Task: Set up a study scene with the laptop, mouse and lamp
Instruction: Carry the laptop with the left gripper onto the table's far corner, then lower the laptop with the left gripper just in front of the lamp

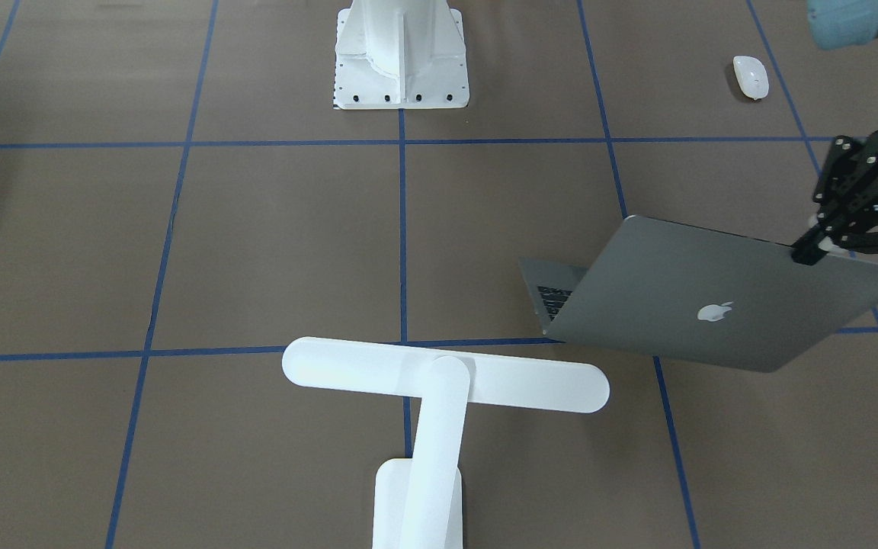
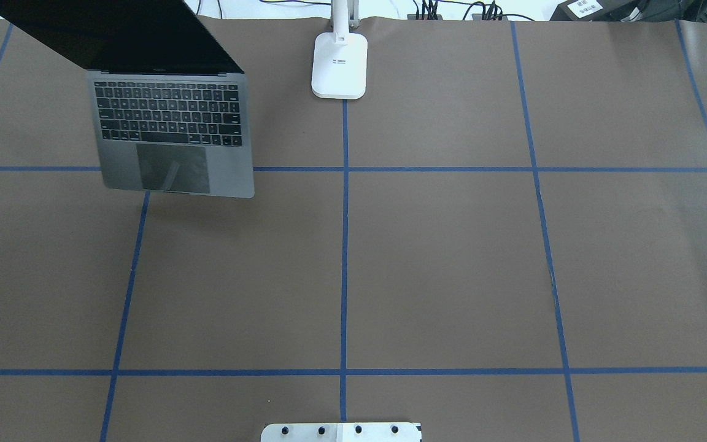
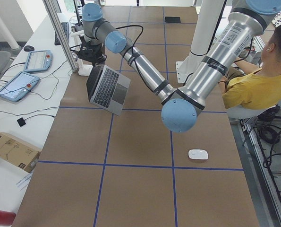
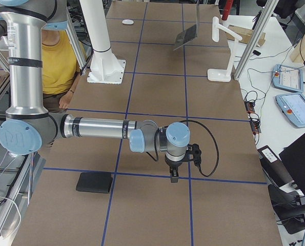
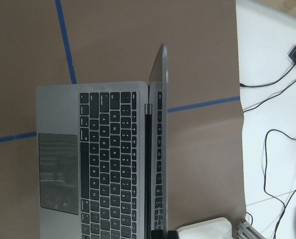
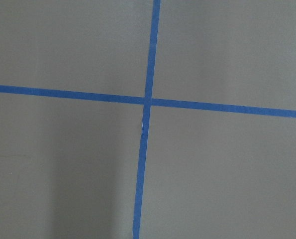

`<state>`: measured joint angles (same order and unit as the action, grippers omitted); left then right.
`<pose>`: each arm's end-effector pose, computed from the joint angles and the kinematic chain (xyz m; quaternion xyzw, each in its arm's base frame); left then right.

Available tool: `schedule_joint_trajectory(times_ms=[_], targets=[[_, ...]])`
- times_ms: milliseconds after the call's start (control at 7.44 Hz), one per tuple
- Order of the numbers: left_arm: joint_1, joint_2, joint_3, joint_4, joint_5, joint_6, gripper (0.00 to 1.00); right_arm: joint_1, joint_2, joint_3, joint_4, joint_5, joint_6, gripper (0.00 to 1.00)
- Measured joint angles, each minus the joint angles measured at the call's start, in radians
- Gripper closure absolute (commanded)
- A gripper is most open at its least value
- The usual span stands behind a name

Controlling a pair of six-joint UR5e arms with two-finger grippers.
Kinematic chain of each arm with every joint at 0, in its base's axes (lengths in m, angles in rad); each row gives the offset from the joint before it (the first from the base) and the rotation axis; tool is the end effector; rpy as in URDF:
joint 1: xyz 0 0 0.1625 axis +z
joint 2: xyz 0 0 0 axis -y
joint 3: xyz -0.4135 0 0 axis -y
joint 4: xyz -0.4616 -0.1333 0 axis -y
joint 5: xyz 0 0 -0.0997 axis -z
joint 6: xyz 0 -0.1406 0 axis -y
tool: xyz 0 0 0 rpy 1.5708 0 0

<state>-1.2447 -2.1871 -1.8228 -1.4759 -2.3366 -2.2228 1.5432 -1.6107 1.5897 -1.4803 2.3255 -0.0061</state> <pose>0.1837 -0.6551 0.1505 -0.2288 0.4356 -0.6158 0.6153 0.0217 -0.5524 0.6806 0.0283 -0.3686 -0.0285 0.9287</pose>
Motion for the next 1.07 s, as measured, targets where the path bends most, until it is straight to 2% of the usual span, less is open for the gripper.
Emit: schedule_joint_trajectory(times_ms=[537,1075], targets=[[0.25,-0.144,-0.006,0.007,0.216,-0.313,1.0,0.0,0.0,-0.01,0.0,0.005,0.0,0.0],[0.42,-0.247,0.003,0.085,0.417,-0.429,1.0,0.0,0.0,-0.015,0.0,0.018,0.0,0.0]])
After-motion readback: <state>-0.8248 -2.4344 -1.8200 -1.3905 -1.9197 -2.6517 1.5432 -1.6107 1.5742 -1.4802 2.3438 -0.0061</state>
